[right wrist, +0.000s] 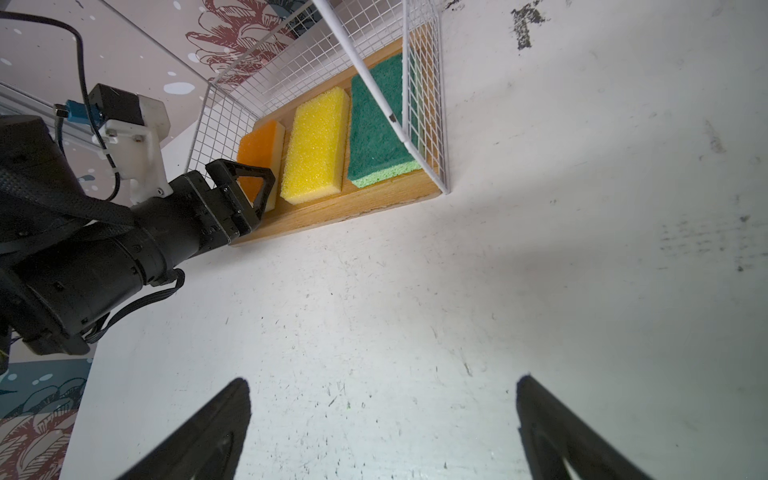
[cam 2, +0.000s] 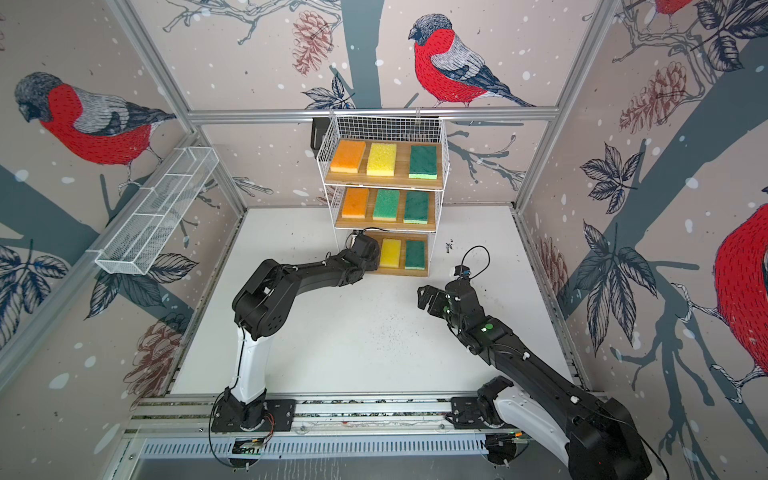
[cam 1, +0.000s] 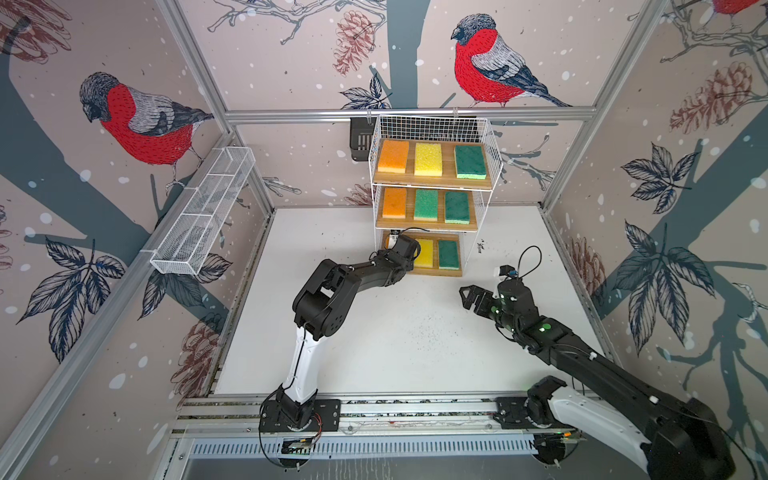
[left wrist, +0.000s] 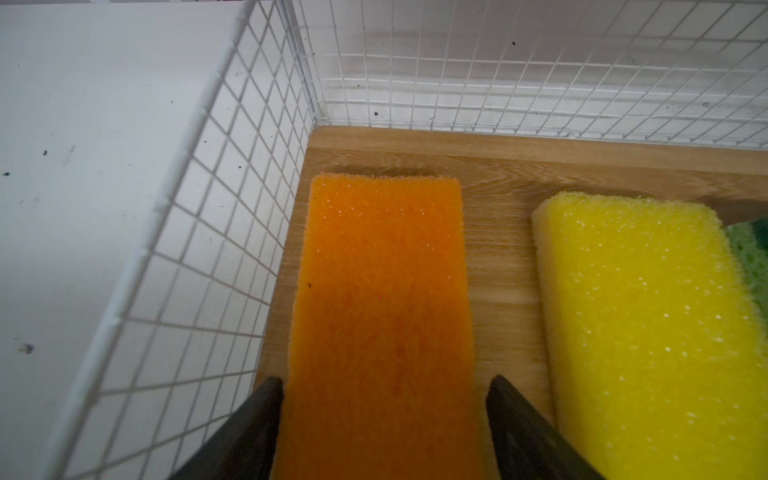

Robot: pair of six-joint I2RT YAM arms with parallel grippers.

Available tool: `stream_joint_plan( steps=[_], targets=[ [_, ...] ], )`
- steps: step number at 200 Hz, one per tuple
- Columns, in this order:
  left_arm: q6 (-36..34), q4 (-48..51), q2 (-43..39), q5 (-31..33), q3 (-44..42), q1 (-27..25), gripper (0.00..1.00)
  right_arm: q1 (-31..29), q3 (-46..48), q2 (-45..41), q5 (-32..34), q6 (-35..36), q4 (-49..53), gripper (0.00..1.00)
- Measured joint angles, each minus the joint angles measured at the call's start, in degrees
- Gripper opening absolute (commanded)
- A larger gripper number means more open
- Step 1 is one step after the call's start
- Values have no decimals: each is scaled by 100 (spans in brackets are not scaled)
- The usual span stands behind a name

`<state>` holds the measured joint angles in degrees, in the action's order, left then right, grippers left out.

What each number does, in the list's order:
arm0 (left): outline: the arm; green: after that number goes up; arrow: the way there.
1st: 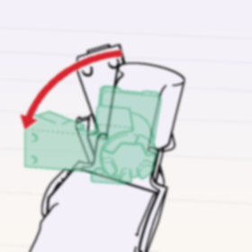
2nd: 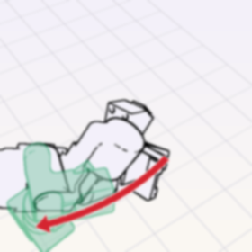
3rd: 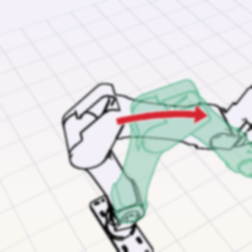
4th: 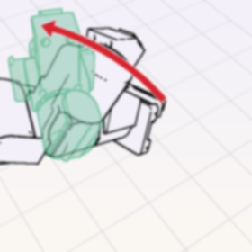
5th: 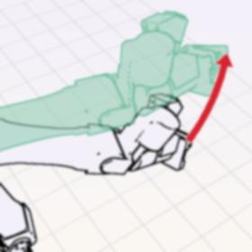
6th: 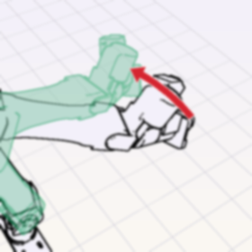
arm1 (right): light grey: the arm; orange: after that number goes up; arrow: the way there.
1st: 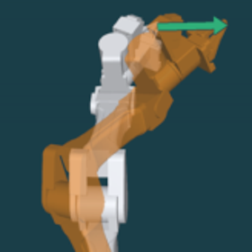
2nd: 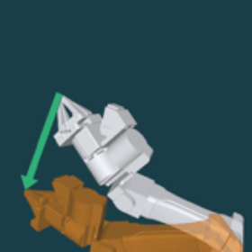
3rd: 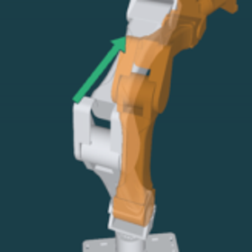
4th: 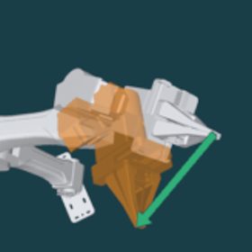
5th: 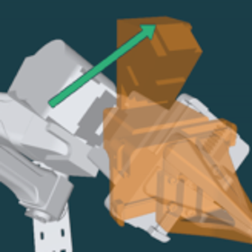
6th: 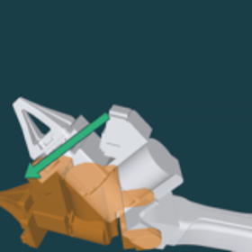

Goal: Place and organize the cleaning sponges onto the shelf
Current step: 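Lower the orange sponge flat onto the bottom tray with the left gripper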

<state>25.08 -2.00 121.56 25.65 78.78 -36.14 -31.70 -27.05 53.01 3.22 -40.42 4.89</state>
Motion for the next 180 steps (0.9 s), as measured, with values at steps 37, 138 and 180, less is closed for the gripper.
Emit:
stream_joint_plan(
  steps=[37, 138, 180],
  targets=[
    [0, 11, -157, 7, -61, -13, 78, 0, 2, -59, 0, 0, 0, 100],
    [-68, 17, -772, 179, -662, -236, 77, 0, 22, -205, 11, 24, 76, 100],
    [-66, 101, -984, 195, -879, -308, 77, 0, 22, -304, 92, 24, 151, 100]
  ],
)
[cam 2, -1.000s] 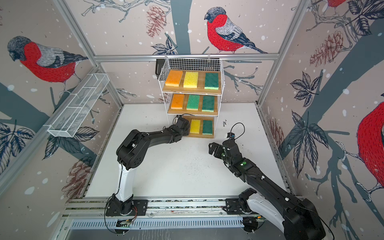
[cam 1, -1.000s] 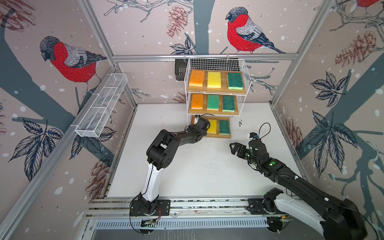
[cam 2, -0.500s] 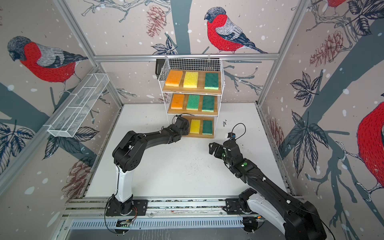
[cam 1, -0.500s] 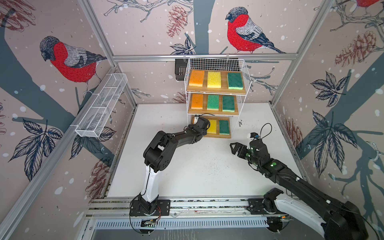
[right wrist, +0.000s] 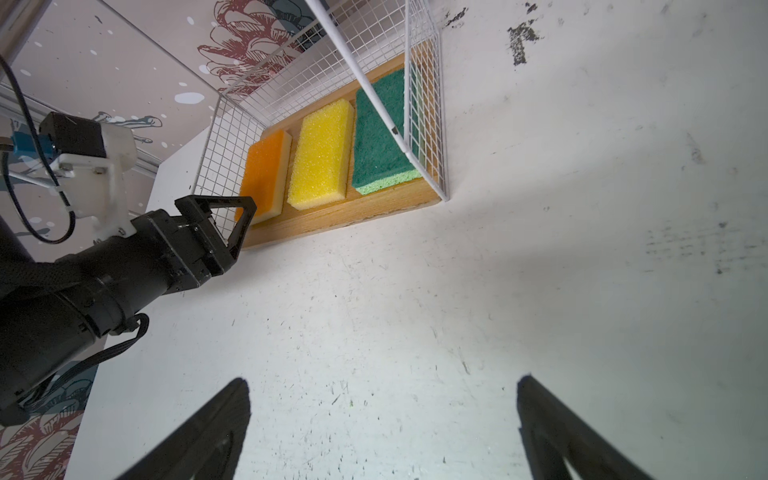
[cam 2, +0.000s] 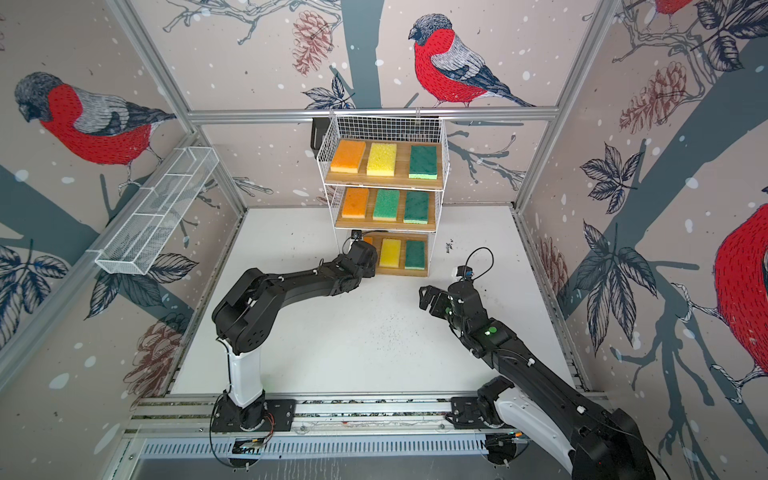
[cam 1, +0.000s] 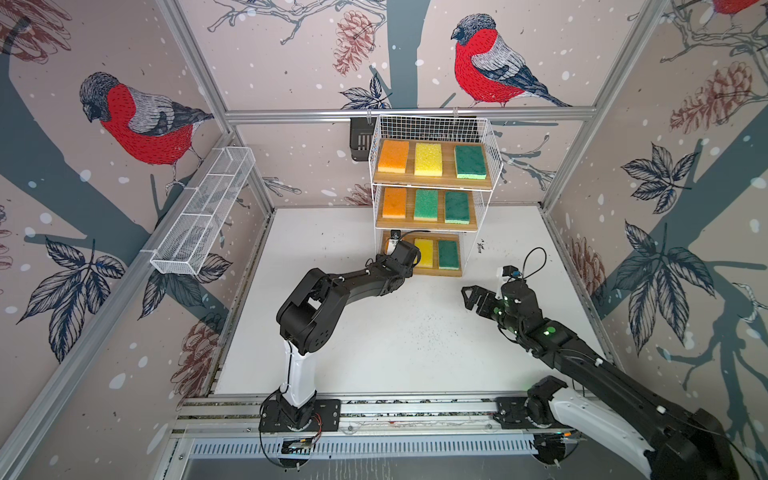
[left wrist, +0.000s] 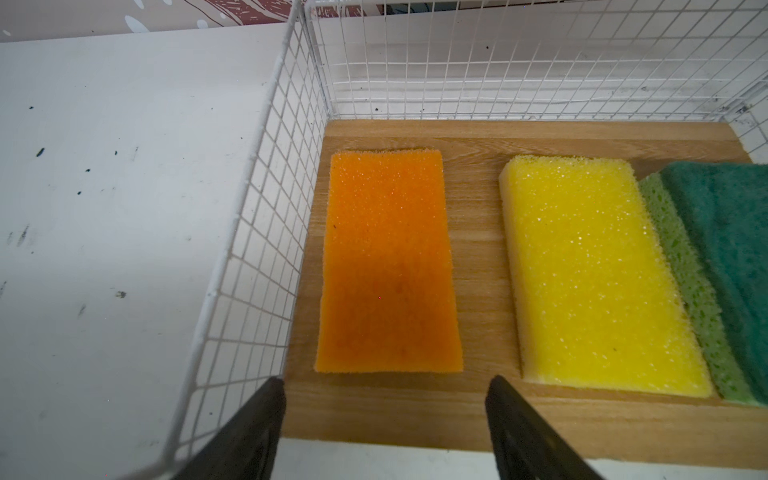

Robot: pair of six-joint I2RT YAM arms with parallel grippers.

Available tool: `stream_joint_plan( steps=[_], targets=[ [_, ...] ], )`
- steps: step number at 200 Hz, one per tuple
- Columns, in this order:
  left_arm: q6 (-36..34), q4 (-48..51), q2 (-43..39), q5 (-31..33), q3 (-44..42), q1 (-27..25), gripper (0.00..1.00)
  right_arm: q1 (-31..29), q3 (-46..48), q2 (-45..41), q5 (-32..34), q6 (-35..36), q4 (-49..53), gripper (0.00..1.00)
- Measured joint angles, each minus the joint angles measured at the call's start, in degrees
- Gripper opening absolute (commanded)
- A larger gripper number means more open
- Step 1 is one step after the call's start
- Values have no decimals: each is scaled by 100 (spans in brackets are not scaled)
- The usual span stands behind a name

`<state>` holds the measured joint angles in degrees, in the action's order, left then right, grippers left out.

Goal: Place and organize the cleaning sponges onto the shelf
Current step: 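Open the left gripper and withdraw it from the bottom shelf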

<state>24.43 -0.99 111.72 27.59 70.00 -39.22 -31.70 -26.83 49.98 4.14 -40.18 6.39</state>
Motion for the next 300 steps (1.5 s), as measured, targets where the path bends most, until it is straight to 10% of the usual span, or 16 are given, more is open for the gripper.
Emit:
stream_joint_plan(
  steps=[300],
  targets=[
    [-188, -699, -3611, -597, -3327, 531, 78, 315, -352, -120, 914, 868, 498, 100]
  ],
)
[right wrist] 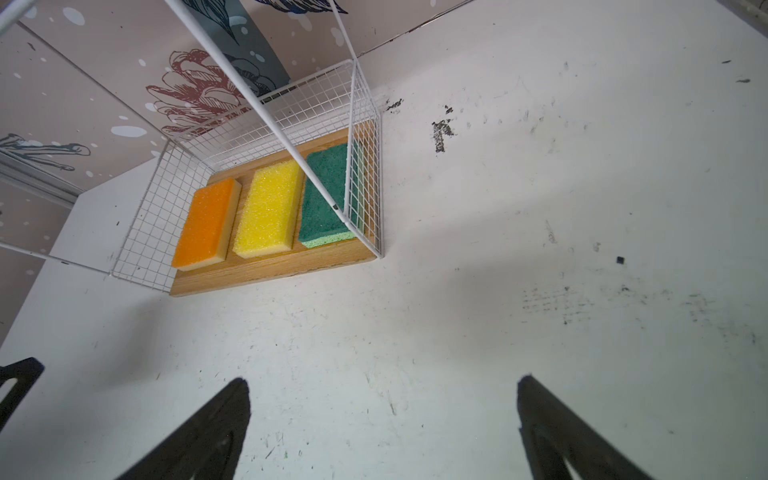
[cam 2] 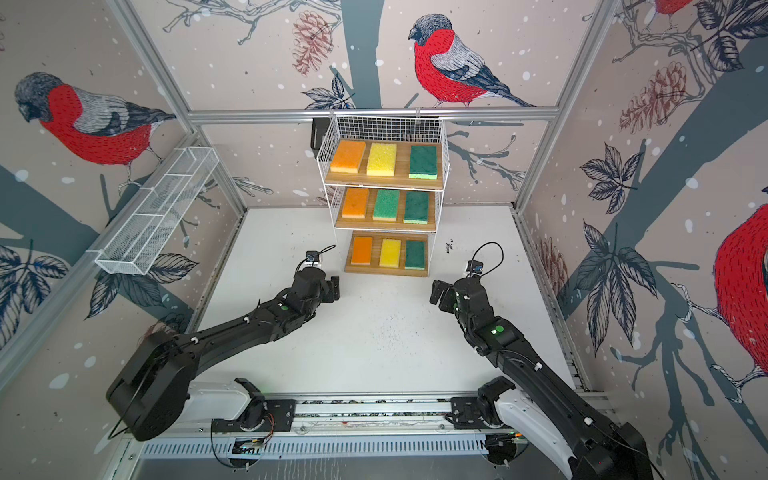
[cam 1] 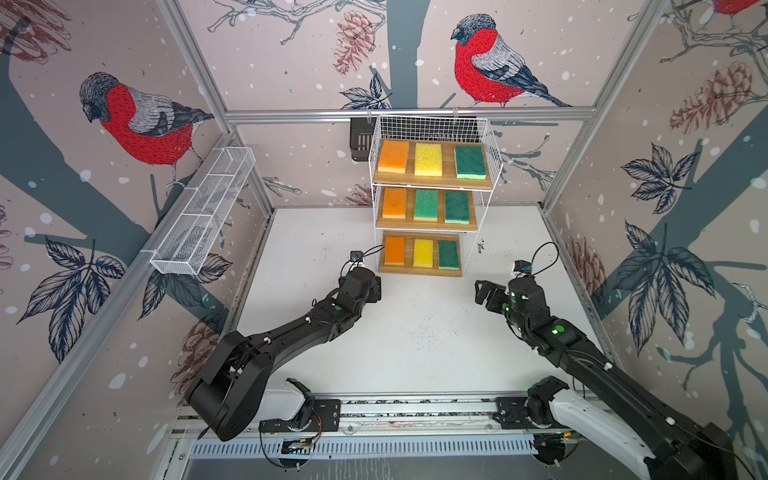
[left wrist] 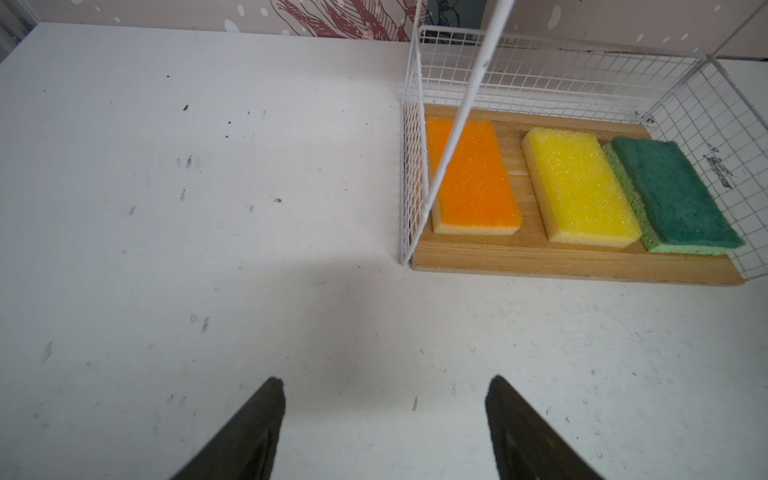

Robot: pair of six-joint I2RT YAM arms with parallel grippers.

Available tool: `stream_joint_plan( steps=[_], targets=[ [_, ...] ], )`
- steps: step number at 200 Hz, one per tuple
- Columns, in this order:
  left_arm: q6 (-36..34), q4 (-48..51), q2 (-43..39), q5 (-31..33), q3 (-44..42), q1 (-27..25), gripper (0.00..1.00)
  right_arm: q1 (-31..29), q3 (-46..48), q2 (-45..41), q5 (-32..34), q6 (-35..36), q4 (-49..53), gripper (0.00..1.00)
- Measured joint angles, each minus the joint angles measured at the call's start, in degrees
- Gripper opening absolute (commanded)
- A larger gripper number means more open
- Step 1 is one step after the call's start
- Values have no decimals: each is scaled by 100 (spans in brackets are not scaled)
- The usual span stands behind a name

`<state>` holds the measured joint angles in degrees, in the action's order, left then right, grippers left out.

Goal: Place and organize the cleaning sponges onto the shelf

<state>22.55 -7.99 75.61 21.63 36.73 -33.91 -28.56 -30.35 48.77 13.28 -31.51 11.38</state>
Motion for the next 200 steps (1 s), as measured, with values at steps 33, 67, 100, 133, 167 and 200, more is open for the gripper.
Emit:
stream_joint_plan(
  steps=[33, 67, 100, 133, 167, 200],
  targets=[
    [0, -96, -179, -17, -9, 452, 79, 317, -133, 350, 20, 164, -48, 100],
    [4, -219, -275, -98, -15, 1152, 80, 721, -238, 739, 9, 348, -214, 99],
    [66, -337, -254, -212, -7, 1821, 81, 1204, -365, 1158, -31, 527, -426, 99],
    [20, -461, -37, -339, 42, 2225, 82, 1676, -544, 1558, -146, 660, -570, 100],
    [-186, -675, 258, -341, 63, 2474, 85, 2133, -616, 1917, -225, 761, -748, 100],
    [-428, -807, 573, -306, 142, 2704, 98, 2562, -584, 2164, -306, 780, -1040, 100]
  ],
)
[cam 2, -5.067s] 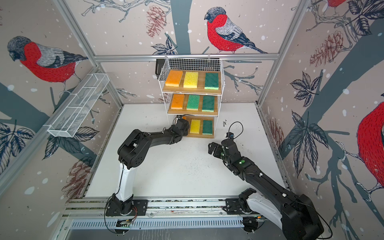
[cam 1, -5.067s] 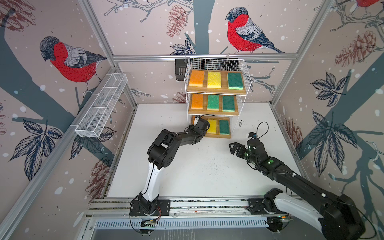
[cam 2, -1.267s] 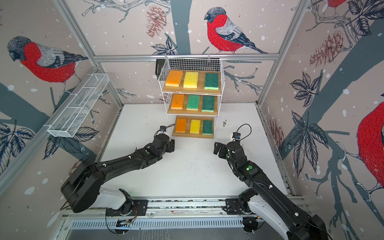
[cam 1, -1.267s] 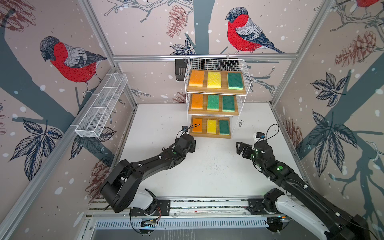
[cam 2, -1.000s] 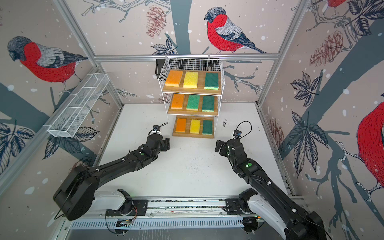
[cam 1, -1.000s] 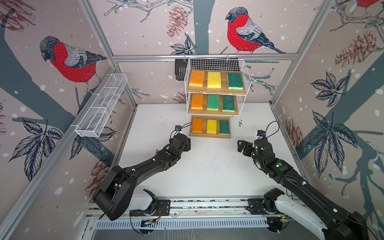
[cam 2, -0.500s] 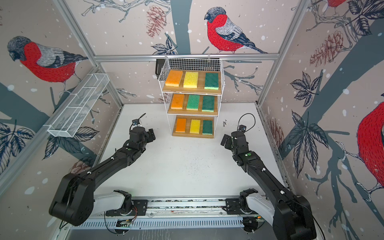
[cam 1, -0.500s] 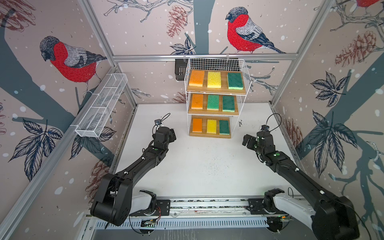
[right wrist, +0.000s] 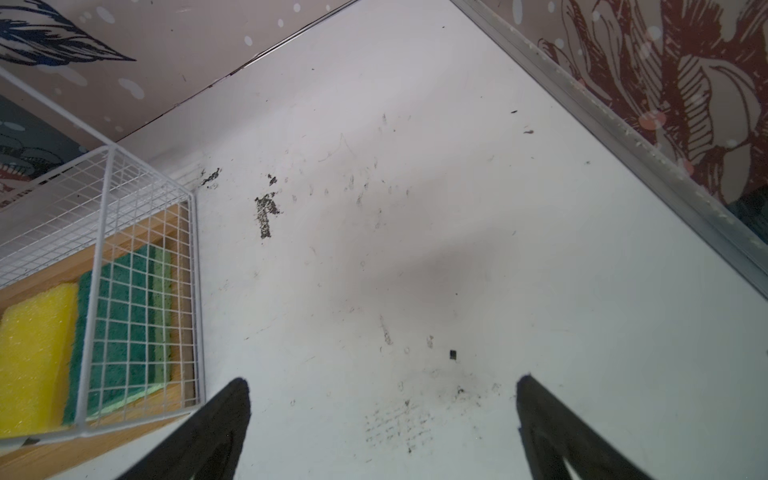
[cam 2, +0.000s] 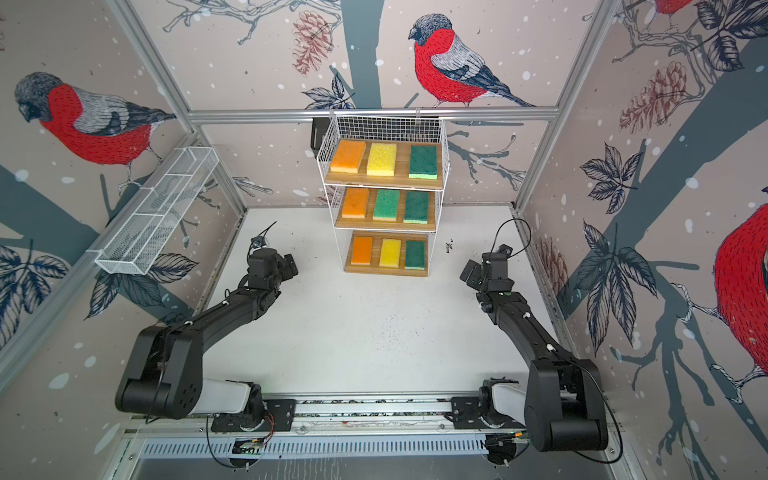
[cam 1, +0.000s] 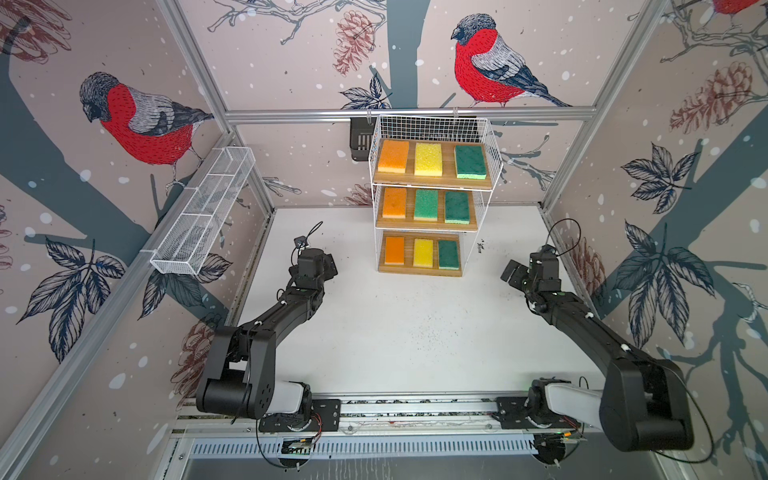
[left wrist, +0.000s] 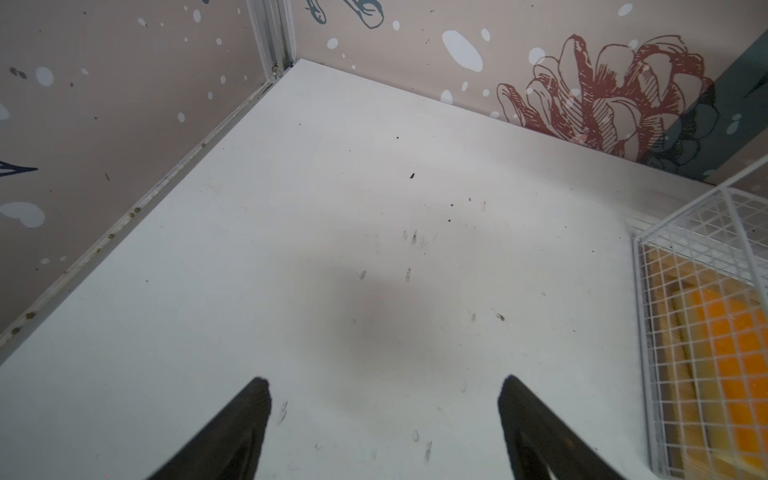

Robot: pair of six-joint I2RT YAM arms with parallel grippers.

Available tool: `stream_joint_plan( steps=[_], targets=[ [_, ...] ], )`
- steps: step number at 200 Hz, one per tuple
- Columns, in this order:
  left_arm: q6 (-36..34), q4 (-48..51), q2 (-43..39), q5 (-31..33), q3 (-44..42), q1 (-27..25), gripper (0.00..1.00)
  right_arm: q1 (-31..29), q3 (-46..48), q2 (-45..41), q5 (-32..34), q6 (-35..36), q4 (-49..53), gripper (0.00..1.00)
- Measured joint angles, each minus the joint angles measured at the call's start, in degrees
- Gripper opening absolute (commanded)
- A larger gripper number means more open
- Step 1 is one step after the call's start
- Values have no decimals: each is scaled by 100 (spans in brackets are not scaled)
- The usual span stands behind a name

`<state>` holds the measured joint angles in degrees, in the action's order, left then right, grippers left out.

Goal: Place and organize the cleaning sponges onto the shelf

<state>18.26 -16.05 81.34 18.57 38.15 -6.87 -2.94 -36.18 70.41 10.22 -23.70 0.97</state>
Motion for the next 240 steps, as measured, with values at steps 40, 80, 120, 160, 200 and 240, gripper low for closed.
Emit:
stream_joint_plan(
  steps=[40, 80, 120, 160, 200, 240],
  targets=[
    [-240, -155, 293, 243, 94, 39, 98, 435, 120, 98, -61, 13, -422, 100],
    [-614, -656, 350, 409, -63, 48, 98, 745, 350, 94, -120, 105, -1021, 99],
    [-942, -1187, 177, 426, -378, 177, 98, 824, 695, 13, -74, 125, -1716, 99],
    [-1147, -1668, 15, 413, -667, 223, 98, 826, 1019, 13, 9, 238, -2455, 99],
    [-1270, -2138, -96, 420, -1014, 232, 98, 824, 1419, -2, 138, 393, -3169, 100],
    [-1377, -2662, -83, 415, -1320, 243, 98, 765, 1762, -28, 136, 592, -3871, 99]
  ],
)
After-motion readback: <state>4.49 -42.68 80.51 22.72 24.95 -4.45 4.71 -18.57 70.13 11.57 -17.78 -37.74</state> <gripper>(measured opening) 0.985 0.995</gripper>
